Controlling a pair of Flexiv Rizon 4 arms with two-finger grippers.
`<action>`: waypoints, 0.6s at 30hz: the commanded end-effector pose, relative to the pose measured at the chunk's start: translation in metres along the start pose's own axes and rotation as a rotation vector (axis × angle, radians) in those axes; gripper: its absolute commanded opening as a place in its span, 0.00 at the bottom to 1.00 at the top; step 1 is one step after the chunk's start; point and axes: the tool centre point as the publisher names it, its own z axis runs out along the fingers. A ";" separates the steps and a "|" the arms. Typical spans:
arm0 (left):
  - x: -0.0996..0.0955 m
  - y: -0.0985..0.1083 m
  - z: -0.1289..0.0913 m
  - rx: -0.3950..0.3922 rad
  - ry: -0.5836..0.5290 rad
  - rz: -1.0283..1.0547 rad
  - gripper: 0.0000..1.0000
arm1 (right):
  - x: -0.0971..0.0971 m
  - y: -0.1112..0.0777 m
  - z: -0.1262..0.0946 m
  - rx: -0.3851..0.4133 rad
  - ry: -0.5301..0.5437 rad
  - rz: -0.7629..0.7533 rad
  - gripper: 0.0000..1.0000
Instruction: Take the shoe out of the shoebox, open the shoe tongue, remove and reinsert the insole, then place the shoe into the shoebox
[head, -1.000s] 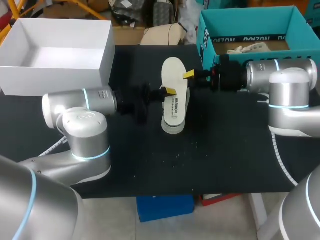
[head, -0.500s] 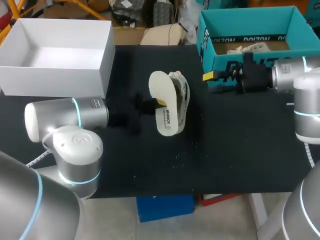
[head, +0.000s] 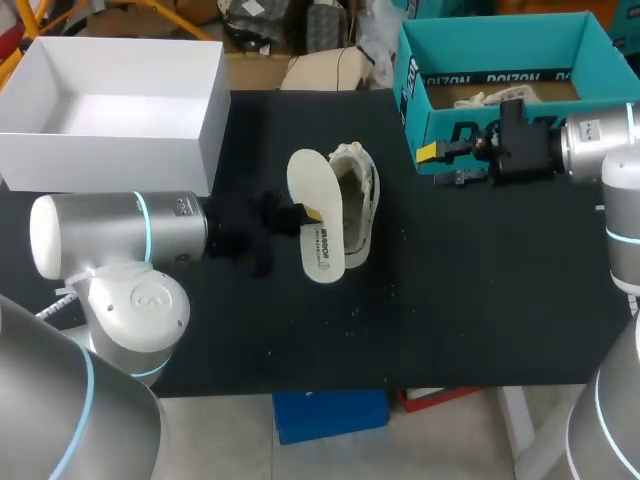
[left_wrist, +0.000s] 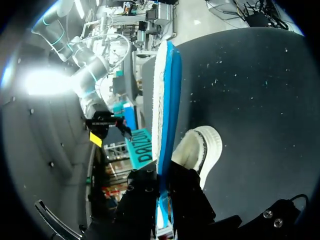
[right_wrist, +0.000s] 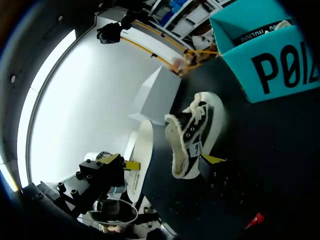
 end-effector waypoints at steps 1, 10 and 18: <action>-0.002 0.000 0.000 0.000 0.051 0.000 0.00 | 0.001 0.000 0.001 -0.001 -0.004 0.001 1.00; 0.001 -0.013 -0.014 0.218 0.084 -0.179 0.00 | 0.010 -0.027 -0.025 0.037 -0.257 -0.135 1.00; 0.006 -0.027 -0.023 0.315 0.177 -0.218 0.00 | 0.015 -0.057 -0.048 0.026 -0.369 -0.195 1.00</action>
